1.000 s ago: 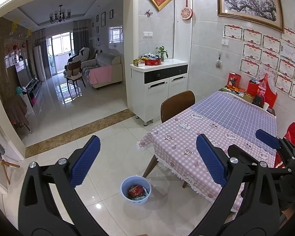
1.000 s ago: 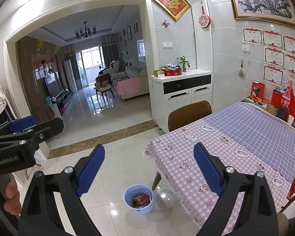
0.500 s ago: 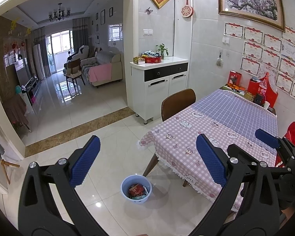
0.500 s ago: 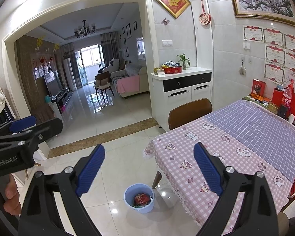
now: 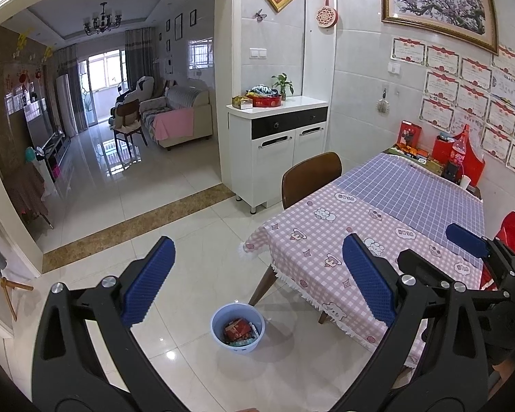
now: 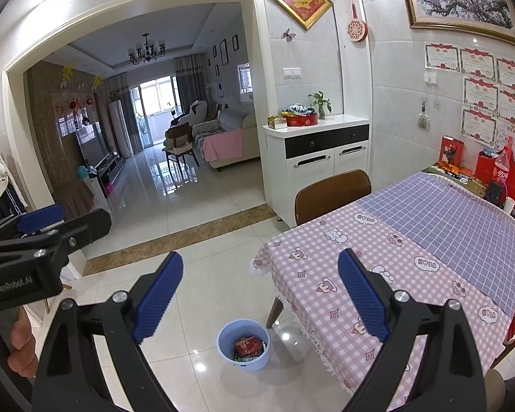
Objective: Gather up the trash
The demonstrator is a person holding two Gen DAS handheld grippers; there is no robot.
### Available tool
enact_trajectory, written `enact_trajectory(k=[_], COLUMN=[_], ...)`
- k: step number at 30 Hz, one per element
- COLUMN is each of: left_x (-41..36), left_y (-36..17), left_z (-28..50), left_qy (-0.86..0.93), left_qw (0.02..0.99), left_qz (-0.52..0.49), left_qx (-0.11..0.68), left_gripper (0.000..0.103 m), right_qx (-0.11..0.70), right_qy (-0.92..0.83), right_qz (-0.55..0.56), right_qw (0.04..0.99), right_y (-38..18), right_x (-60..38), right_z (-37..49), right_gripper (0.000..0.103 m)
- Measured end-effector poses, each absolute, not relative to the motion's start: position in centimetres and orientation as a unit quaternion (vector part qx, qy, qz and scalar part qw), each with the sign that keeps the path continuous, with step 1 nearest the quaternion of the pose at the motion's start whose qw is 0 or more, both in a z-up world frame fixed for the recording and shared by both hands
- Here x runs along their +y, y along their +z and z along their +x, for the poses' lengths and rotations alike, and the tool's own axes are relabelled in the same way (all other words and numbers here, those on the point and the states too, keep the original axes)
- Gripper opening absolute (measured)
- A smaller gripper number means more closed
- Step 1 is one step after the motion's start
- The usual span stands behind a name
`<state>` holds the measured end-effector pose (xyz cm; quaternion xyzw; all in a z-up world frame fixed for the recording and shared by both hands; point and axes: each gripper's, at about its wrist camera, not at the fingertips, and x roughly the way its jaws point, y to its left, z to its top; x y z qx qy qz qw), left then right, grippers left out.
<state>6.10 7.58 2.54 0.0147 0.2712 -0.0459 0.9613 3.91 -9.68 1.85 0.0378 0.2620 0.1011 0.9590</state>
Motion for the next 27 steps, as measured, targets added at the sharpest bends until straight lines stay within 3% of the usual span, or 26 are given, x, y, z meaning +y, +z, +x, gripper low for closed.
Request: enact_trajectory(k=[27], left_x=[7.55], left_y=[2.51], left_z=[6.00], left_qy=[-0.048], left_qw=[0.961], left_qz=[0.014], left_qx=[0.272], left_gripper=[0.096], right_qx=[0.272], right_qy=[0.098], right_qz=[0.040], right_qw=[0.956], right_y=[0.87], right_x=[-8.88], right_z=[3.82], right_gripper=[0.090])
